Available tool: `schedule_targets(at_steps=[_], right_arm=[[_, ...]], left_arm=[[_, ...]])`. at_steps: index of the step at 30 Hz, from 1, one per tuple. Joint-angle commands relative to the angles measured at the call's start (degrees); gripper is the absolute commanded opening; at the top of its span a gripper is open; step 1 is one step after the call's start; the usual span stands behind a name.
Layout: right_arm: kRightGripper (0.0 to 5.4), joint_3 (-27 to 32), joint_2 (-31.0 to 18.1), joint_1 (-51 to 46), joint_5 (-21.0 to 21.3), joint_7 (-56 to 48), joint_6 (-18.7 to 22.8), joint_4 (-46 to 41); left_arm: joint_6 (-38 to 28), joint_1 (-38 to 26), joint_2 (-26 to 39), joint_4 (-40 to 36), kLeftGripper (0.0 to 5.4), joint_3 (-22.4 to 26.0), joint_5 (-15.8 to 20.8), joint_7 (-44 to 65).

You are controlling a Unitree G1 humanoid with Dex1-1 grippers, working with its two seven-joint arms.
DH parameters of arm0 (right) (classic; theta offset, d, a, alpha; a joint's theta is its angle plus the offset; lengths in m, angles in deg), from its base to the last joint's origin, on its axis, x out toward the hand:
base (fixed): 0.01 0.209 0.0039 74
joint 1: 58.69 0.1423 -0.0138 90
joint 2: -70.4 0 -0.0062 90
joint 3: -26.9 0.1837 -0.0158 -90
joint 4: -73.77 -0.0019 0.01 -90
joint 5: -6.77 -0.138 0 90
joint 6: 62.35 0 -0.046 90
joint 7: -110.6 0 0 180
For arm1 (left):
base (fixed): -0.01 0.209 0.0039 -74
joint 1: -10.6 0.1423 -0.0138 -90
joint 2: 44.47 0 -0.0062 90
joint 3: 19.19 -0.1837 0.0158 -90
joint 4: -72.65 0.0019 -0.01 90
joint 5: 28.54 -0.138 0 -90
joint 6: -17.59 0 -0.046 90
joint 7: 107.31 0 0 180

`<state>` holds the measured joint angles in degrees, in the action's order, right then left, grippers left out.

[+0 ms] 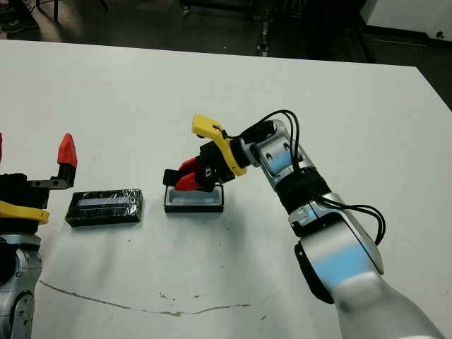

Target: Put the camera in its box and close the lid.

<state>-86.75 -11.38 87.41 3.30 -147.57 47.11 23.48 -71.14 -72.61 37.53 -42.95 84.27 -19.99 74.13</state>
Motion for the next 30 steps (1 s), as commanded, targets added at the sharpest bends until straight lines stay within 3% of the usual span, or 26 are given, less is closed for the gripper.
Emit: schedule_targets(at_steps=[1, 22, 30], right_arm=[[1.66, -0.25, -0.36, -0.38, 1.00, 0.23, -0.53, -0.18], [1.66, -0.93, -0.53, -1.45, 2.53, 0.12, -0.68, -1.48], [1.66, -1.28, -0.81, -2.57, 3.32, 0.61, -2.66, -1.65]], left_arm=[[-0.14, 0.64, -0.30, 0.39, 5.40, 0.11, -0.34, -0.07], [0.06, 0.70, -0.18, 0.08, 5.40, 0.21, -0.58, -0.07], [0.01, 0.65, -0.08, 0.16, 5.40, 0.32, -0.33, 0.09]])
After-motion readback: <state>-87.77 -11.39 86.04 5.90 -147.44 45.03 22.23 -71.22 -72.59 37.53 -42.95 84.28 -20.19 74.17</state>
